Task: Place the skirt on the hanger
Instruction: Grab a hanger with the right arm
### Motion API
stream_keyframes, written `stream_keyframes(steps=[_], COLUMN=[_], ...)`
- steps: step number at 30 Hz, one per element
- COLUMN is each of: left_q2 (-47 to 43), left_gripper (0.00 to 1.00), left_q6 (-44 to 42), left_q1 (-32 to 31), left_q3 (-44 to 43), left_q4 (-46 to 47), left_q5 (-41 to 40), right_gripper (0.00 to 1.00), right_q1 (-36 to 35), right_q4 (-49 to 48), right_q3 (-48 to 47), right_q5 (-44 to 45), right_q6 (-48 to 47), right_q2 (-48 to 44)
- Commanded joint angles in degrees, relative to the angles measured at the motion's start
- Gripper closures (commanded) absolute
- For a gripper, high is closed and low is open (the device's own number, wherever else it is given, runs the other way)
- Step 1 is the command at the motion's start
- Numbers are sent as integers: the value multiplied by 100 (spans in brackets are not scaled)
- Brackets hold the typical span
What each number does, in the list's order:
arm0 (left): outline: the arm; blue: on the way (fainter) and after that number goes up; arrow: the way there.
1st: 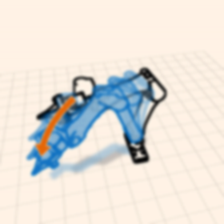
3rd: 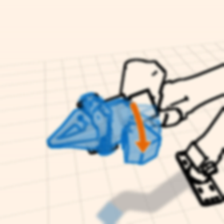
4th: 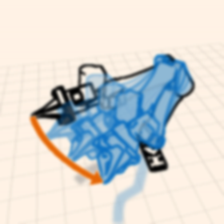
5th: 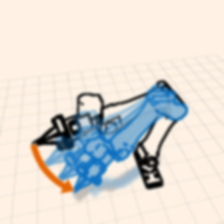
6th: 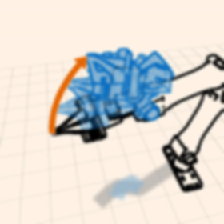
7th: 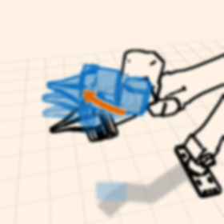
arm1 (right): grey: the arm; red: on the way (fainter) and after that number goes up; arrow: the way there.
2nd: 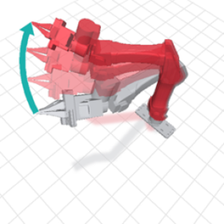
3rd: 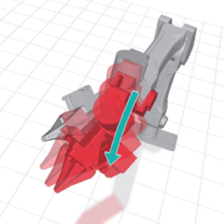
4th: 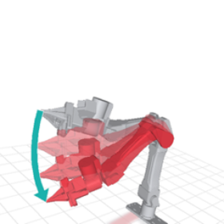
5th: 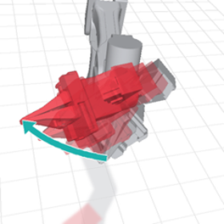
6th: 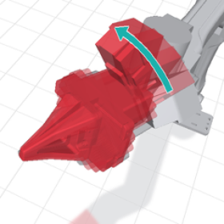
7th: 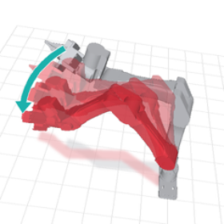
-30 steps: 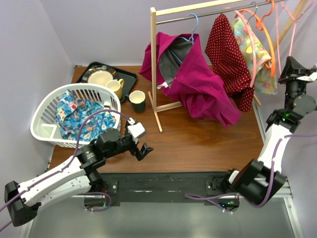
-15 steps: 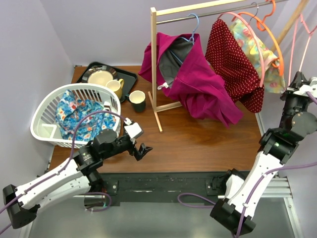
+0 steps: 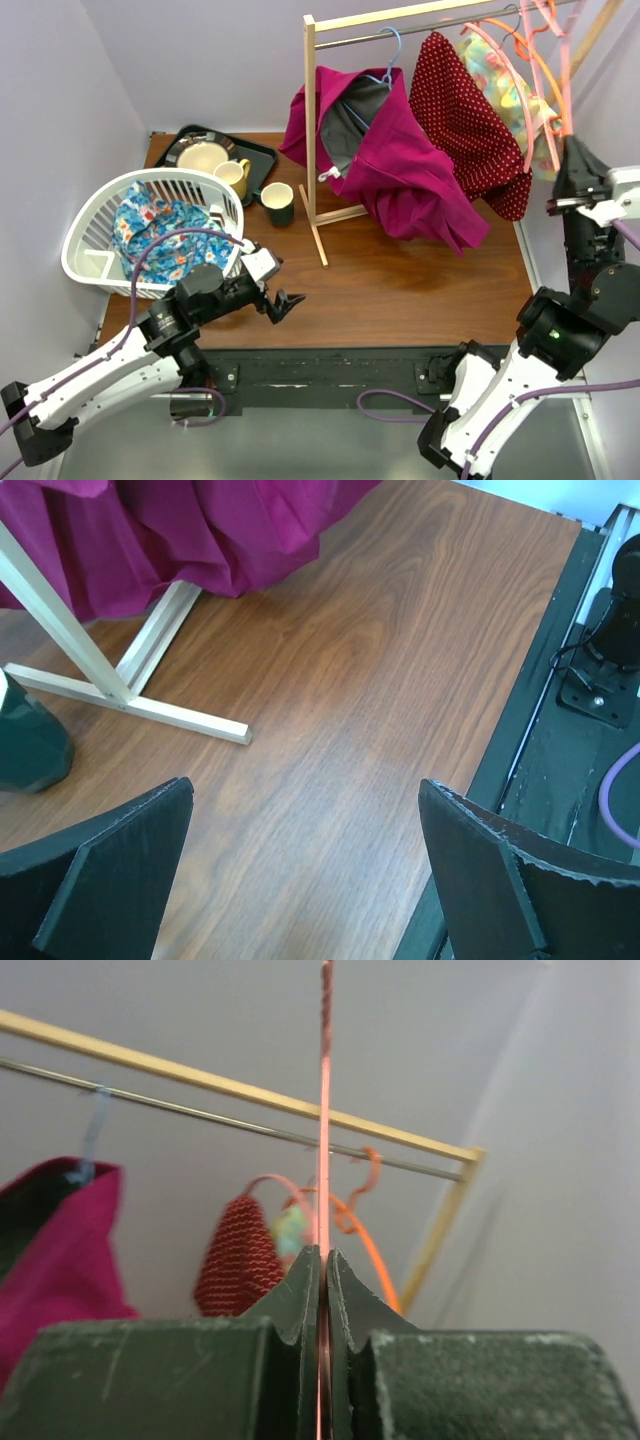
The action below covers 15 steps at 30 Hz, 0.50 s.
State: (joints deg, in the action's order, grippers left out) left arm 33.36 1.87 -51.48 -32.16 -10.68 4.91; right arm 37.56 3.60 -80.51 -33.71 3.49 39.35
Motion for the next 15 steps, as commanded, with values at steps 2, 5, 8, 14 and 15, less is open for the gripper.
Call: stream_keyframes(steps=[2,5,8,14,15], left_q2=[-242,-348,-445,-524,-550], left_gripper=[0,0,0,0,0], left_q6=[-458,-625,-749,-811,-837], left_q1=[24,24,16,24,24], left_q3=[-834,-1405,-1765,-2048,-2057], left_q4=[-162,-426,-654,-892,-884], left_q5=[-147,-271,-385,-394,-368], right_gripper=[100,100,100,100,100], right_q1=[23,23,23,23,23], right_q4=[238,256,430,633,660], right_q3=[-606,-747,-808,-905,-1044], right_q5=[-2269,-2736,-2930,-2939,-2965], right_q6=[924,1022,944,978,987], right_q2=[240,82,-129,-437,-455])
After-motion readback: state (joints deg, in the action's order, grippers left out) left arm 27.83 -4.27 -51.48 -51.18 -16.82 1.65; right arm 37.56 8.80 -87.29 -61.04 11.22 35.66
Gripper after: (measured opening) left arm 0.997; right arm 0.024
